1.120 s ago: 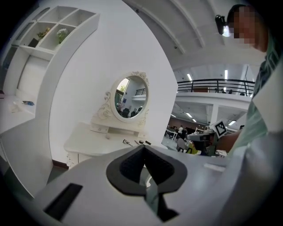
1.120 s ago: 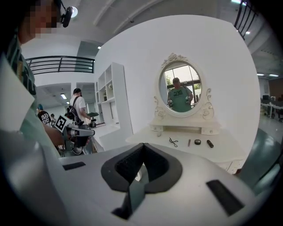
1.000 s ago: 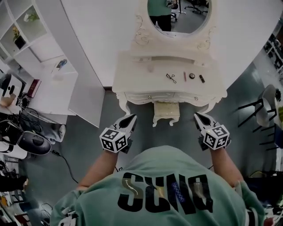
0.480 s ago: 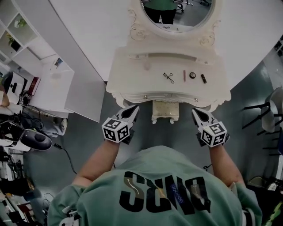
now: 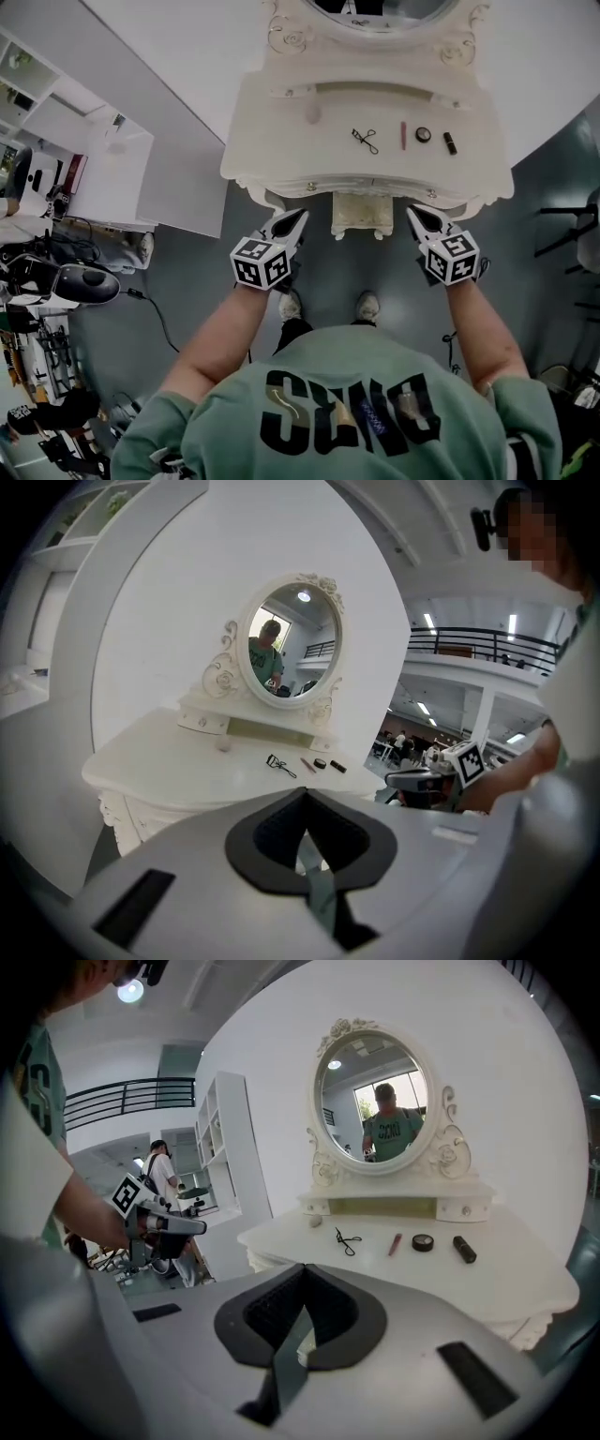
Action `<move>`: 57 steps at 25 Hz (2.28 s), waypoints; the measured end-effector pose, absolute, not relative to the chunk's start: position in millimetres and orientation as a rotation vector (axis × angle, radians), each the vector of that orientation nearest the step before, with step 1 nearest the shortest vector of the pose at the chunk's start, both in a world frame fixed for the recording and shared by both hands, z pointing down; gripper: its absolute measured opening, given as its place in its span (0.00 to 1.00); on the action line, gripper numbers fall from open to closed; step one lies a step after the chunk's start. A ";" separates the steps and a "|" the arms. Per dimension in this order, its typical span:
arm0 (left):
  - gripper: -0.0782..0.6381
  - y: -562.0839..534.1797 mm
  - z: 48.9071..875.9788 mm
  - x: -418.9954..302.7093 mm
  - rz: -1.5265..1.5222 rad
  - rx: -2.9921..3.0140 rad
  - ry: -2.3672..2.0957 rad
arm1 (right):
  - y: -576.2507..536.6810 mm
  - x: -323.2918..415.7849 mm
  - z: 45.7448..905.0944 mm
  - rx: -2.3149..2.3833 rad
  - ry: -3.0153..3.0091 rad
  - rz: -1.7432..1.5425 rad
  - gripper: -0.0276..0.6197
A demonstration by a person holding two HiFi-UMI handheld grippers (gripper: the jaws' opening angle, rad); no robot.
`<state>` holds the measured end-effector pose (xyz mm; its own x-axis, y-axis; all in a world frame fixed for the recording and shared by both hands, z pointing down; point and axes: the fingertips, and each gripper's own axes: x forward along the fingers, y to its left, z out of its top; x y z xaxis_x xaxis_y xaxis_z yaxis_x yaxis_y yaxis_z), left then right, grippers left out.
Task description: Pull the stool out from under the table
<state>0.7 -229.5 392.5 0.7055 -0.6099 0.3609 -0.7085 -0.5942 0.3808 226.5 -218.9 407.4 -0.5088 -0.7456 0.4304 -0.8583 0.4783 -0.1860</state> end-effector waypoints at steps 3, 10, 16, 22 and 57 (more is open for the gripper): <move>0.11 -242.4 414.8 -4.5 0.259 2.401 -0.963 | -226.6 216.4 437.9 1.392 -2.374 0.607 0.03; 0.11 -254.5 466.5 -19.2 0.349 2.410 -0.833 | -229.2 195.8 509.7 1.508 -2.253 0.860 0.03; 0.11 -271.9 516.6 -28.2 0.363 2.373 -0.838 | -244.5 194.1 588.8 1.593 -2.141 1.040 0.03; 0.11 -284.9 578.8 -20.3 0.394 2.325 -0.834 | -246.0 207.2 676.8 1.678 -1.974 1.212 0.03; 0.11 -268.1 760.0 -24.5 0.370 2.164 -0.833 | -304.5 187.6 954.6 1.918 -1.929 2.237 0.78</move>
